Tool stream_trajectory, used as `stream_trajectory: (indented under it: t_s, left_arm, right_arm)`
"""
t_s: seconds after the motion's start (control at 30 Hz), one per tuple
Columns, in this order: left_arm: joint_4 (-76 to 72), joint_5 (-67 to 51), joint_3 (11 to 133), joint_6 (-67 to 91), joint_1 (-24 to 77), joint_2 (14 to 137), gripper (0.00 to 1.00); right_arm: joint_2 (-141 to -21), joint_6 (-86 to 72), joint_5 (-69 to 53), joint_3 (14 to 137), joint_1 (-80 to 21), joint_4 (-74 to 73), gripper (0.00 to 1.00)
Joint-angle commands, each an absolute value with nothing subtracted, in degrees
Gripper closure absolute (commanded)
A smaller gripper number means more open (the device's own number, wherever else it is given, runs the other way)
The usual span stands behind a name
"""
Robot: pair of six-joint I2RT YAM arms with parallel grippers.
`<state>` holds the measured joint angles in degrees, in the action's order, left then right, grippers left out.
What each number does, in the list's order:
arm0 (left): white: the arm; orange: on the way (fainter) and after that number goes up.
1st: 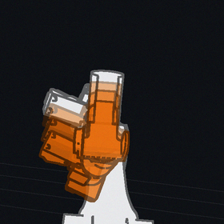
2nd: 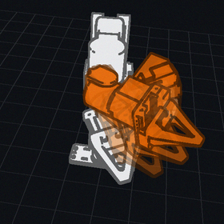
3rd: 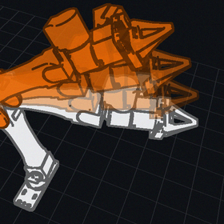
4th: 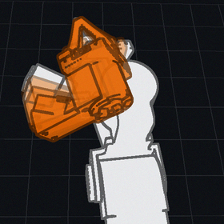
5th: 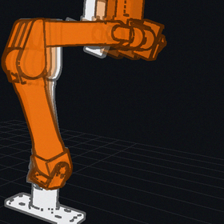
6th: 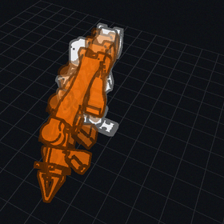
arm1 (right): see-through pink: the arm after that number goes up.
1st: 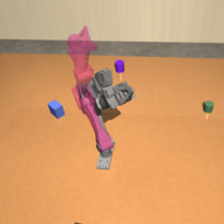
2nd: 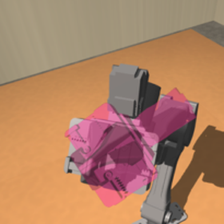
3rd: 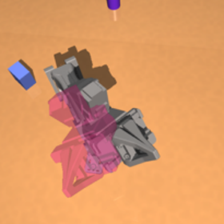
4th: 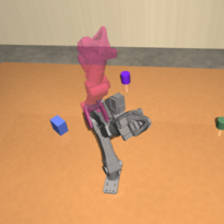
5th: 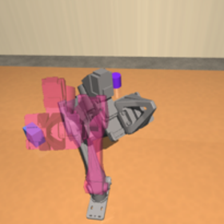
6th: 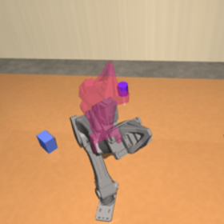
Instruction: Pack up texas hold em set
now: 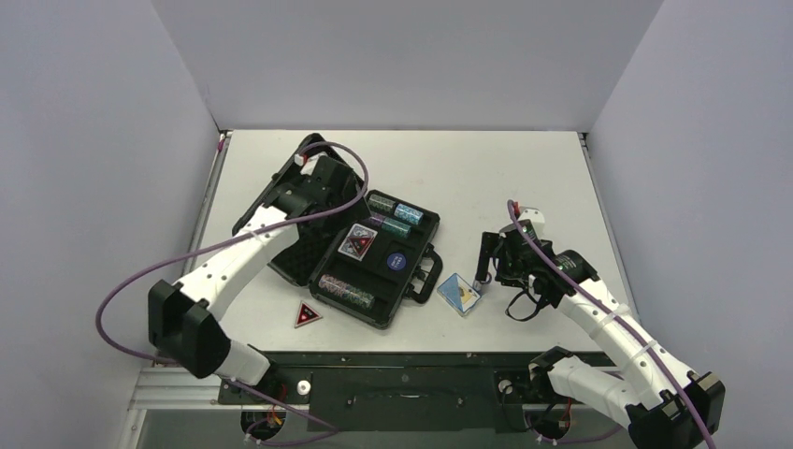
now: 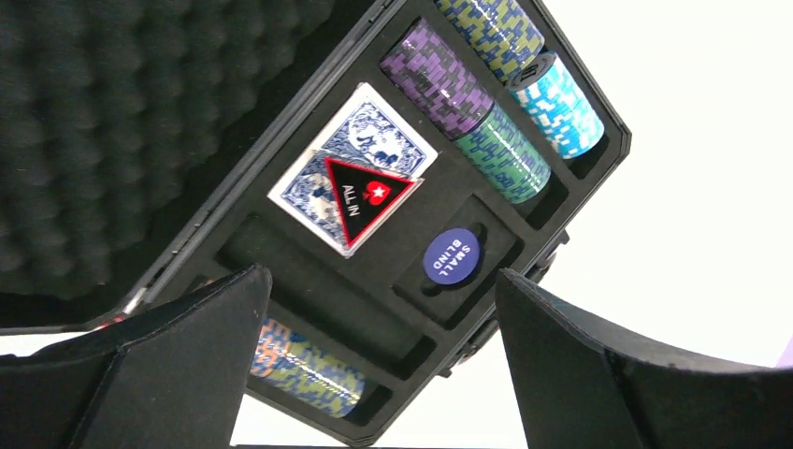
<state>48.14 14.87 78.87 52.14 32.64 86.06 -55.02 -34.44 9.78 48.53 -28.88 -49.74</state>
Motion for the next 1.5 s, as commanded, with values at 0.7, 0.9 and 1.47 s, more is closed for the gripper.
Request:
stream_trajectory:
  t_s: [0.7, 0.9, 1.47]
  left_arm:
    - [47.4, 20.3, 53.8, 34.7, 31.8, 42.0, 0.04]
    - [48.1, 19.2, 52.6, 33.0, 31.8, 39.7, 0.04]
    - [47.8, 19.7, 47.4, 34.0, 31.8, 34.9, 0.04]
  right_arm:
    - [-72.4, -10.3, 1.5, 58.5, -44.8, -43.5, 0.04]
    - [-78.5, -9.9, 0.8, 59.2, -44.9, -42.1, 0.08]
    - [-85.8, -15.2, 0.5, 53.9, -44.7, -37.8, 0.09]
